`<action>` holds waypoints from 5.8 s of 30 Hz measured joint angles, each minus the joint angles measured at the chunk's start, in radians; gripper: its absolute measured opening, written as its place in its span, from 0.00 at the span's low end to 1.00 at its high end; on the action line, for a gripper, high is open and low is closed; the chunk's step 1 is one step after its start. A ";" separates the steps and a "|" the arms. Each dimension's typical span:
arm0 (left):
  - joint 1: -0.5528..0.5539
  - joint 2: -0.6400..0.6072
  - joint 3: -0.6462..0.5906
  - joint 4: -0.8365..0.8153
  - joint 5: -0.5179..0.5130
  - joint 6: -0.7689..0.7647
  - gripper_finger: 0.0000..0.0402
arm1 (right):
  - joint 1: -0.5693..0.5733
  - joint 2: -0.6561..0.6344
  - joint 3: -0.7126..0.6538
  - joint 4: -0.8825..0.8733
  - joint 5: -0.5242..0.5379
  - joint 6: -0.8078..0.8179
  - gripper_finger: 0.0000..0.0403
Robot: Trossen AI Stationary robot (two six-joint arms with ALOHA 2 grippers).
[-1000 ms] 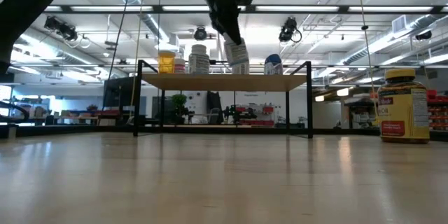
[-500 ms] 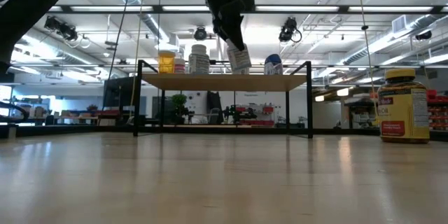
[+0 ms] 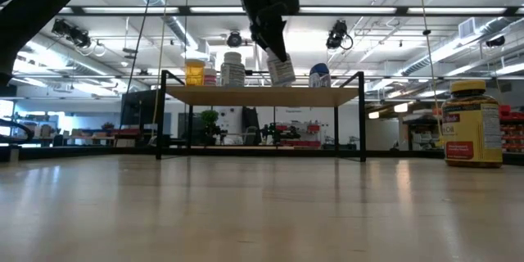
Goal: Pick and place medicine bottles onto shelf by color
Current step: Put the white and blue medicine bottle on the shelf aligned with the other white medicine bottle
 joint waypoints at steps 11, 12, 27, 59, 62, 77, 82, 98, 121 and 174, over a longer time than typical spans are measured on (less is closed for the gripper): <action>0.003 0.000 0.000 -0.007 0.000 0.015 0.50 | 0.000 0.000 0.000 0.000 -0.008 0.000 0.63; 0.003 0.000 0.000 -0.007 0.000 0.020 0.50 | 0.000 0.000 0.000 0.000 -0.008 0.000 0.63; 0.003 0.000 0.000 -0.007 0.000 0.029 0.52 | 0.000 0.001 0.000 0.000 -0.015 0.023 0.63; 0.008 -0.012 0.000 -0.013 -0.041 0.056 0.59 | 0.001 0.001 -0.001 0.008 -0.027 0.030 0.63; 0.008 -0.007 0.001 0.000 -0.019 0.056 0.58 | 0.001 0.001 -0.001 0.008 -0.027 0.030 0.63; 0.005 -0.017 0.092 -0.066 -0.016 0.000 0.55 | 0.001 0.001 -0.001 0.008 -0.026 0.027 0.63; 0.006 -0.019 0.137 -0.036 -0.016 0.001 0.58 | 0.001 0.001 -0.001 0.008 -0.025 0.015 0.63; -0.006 -0.010 0.130 -0.166 0.033 -0.024 0.59 | 0.023 0.001 -0.001 0.008 -0.031 0.028 0.63; -0.295 0.077 0.131 -0.374 0.287 -0.157 0.54 | 0.314 0.002 -0.061 -0.003 -0.099 0.354 0.63; -0.398 0.447 0.131 -0.222 -0.020 -0.447 0.67 | 0.481 0.001 -0.061 0.093 -0.063 0.385 0.63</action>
